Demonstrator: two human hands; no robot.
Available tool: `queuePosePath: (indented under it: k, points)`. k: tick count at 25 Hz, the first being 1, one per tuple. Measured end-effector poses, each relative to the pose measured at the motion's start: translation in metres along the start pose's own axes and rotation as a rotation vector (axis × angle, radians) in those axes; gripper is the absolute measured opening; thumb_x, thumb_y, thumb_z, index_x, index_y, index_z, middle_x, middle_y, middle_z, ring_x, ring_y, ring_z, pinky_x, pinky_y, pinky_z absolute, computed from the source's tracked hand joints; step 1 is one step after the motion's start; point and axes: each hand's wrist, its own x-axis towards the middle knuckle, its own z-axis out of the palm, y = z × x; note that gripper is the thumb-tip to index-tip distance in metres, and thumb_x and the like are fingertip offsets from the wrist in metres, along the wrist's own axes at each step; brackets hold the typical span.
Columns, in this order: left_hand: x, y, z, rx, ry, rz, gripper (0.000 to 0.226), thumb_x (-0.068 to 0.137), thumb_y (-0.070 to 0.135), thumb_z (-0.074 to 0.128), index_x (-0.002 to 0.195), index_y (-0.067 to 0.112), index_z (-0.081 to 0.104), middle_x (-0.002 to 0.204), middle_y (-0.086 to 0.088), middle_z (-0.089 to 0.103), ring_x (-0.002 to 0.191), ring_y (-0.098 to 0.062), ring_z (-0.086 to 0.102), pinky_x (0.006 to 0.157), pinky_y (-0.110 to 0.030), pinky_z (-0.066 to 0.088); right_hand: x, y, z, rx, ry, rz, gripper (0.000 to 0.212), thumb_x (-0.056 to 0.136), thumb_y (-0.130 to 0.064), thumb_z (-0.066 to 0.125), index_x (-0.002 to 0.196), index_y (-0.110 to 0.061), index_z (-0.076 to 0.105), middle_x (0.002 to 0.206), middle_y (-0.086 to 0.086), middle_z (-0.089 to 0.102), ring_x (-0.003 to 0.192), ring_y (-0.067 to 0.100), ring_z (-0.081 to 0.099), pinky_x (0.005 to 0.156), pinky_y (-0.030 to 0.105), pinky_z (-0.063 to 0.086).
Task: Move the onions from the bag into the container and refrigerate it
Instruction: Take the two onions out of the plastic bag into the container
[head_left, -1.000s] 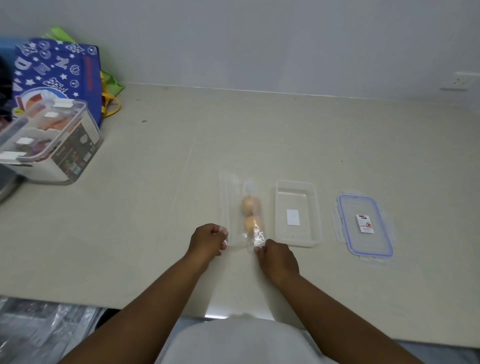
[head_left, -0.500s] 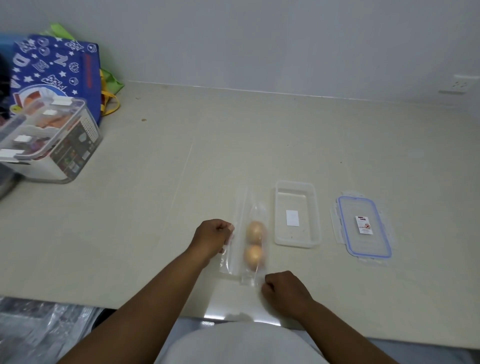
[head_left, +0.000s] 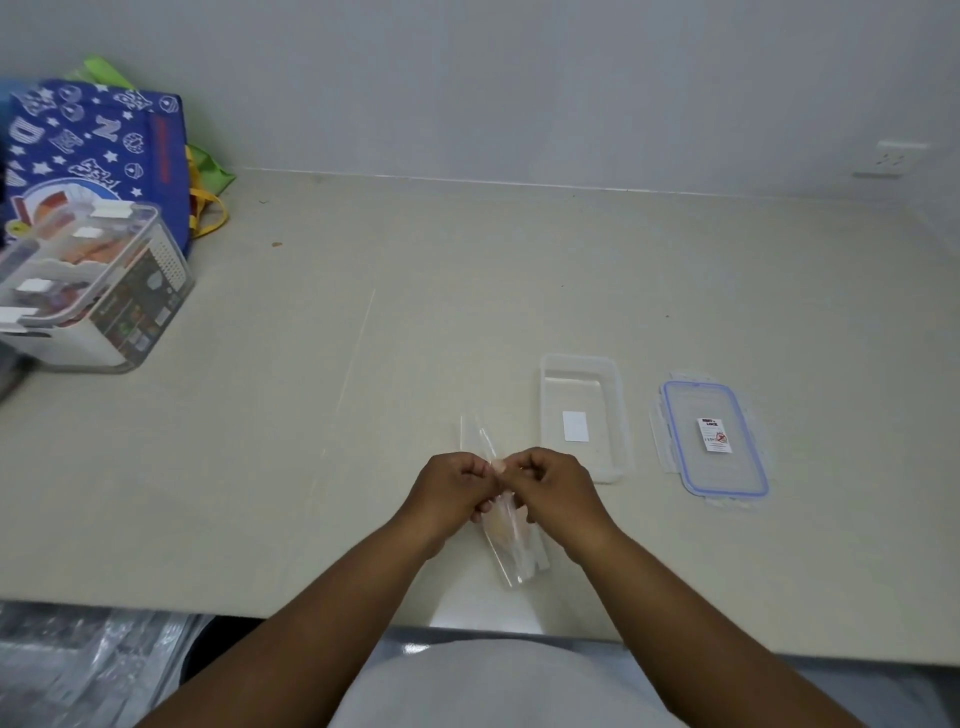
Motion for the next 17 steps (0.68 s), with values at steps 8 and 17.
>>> queuePosePath:
  k: [8,17]
  points:
    - [-0.015,-0.007,-0.006,0.028,-0.005,-0.068,0.016,0.083,0.014,0.059,0.067,0.013,0.060,0.061,-0.004,0.064,0.049,-0.014,0.052,0.047,-0.026,0.042,-0.002,0.006,-0.002,-0.063,-0.012,0.100,0.016,0.079,-0.015,0.063,0.065,-0.008,0.069,0.054,0.001,0.069,0.049,0.008,0.064,0.052,0.023,0.046]
    - [-0.008,-0.017,-0.038,0.156,0.440,-0.030,0.022,0.077,0.020,0.050,0.061,0.007,0.056,0.052,0.003,0.060,0.047,-0.013,0.049,0.053,-0.027,0.040,-0.003,0.019,-0.040,-0.271,0.177,0.097,0.021,0.074,-0.020,0.062,0.067,-0.001,0.068,0.070,0.012,0.073,0.068,0.029,0.070,0.070,0.038,0.059]
